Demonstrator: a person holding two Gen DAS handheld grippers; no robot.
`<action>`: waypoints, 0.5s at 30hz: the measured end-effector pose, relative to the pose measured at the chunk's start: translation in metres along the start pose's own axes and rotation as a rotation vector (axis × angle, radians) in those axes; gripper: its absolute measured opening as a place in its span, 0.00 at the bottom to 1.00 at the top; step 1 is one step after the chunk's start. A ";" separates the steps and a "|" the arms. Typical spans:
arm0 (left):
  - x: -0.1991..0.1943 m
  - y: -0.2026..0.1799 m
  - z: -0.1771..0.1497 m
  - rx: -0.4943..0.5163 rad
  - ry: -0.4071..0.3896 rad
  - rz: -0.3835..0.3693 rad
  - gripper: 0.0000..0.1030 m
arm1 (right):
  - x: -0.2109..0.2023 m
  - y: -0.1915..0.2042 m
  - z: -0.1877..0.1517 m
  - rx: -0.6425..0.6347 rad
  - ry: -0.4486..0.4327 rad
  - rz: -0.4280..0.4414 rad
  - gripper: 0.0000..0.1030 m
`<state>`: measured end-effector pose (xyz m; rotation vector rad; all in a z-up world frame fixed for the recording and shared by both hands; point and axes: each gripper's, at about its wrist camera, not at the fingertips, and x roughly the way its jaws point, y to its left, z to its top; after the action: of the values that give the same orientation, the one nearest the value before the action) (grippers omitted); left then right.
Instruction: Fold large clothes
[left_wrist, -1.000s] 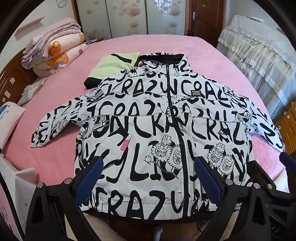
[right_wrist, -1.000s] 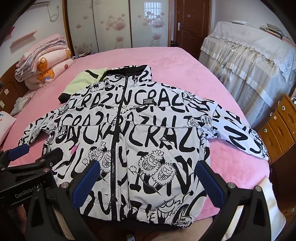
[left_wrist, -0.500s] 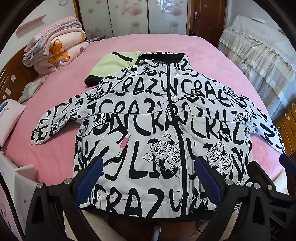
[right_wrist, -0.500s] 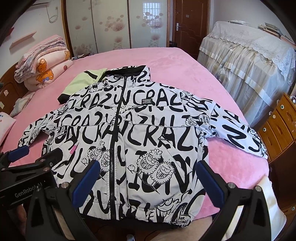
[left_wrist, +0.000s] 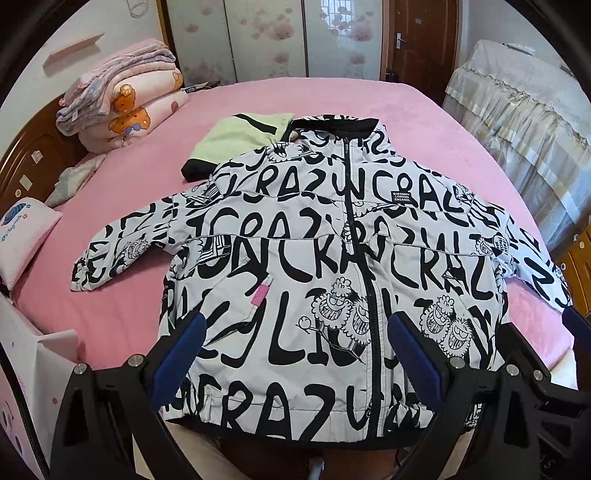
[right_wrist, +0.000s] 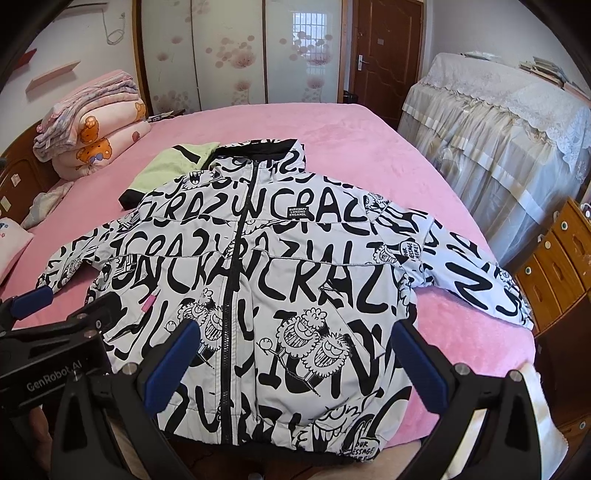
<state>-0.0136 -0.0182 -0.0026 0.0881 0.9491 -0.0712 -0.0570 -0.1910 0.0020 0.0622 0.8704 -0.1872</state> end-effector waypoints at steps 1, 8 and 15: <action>0.000 0.000 0.000 0.000 -0.001 0.001 0.95 | 0.000 0.000 0.000 0.000 -0.002 -0.003 1.00; 0.000 0.001 0.001 0.000 -0.001 0.002 0.95 | -0.001 0.002 -0.001 0.000 -0.005 -0.009 1.00; -0.002 -0.002 0.001 0.012 0.005 0.001 0.95 | -0.002 0.001 -0.001 0.005 -0.004 -0.010 1.00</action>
<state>-0.0142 -0.0206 -0.0011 0.1002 0.9533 -0.0759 -0.0592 -0.1900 0.0026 0.0624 0.8662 -0.1992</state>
